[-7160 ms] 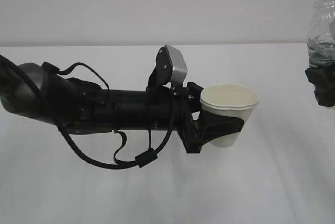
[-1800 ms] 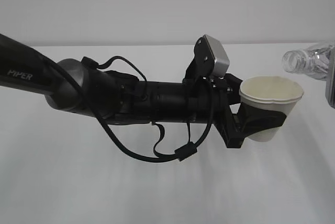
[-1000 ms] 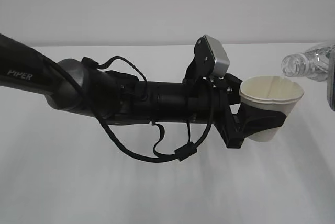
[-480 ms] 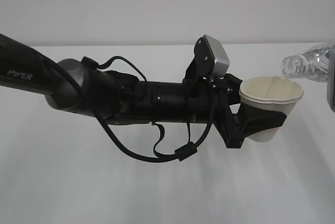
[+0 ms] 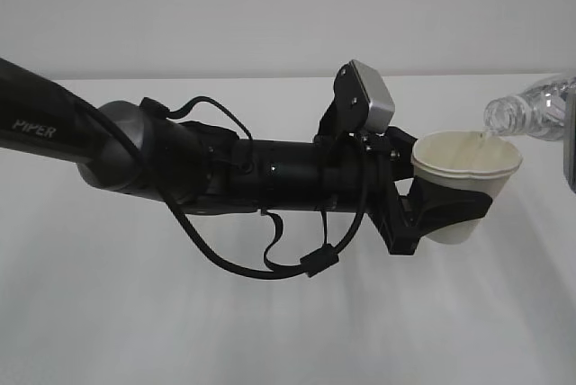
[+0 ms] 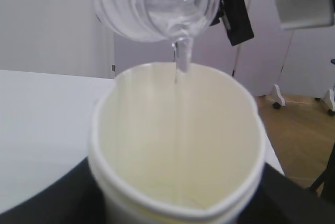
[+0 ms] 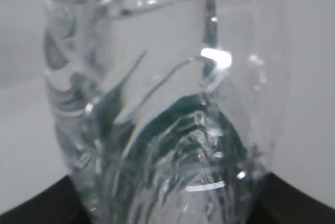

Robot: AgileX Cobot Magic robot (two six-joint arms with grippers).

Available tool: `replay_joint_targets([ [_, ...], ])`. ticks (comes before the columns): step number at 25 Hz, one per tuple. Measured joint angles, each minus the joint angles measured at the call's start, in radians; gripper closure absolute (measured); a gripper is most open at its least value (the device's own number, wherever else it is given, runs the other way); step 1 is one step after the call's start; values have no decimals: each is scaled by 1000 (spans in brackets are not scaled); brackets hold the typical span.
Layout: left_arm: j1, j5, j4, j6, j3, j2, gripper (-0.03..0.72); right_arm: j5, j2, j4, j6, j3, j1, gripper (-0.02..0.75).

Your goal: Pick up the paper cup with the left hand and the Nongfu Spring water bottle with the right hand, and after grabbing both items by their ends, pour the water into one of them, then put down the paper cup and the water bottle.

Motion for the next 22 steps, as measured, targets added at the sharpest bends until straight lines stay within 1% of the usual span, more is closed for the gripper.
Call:
replay_joint_targets([
  [22,0,2,0,0,0,0,241,1,0,-6,0,0,0,328],
])
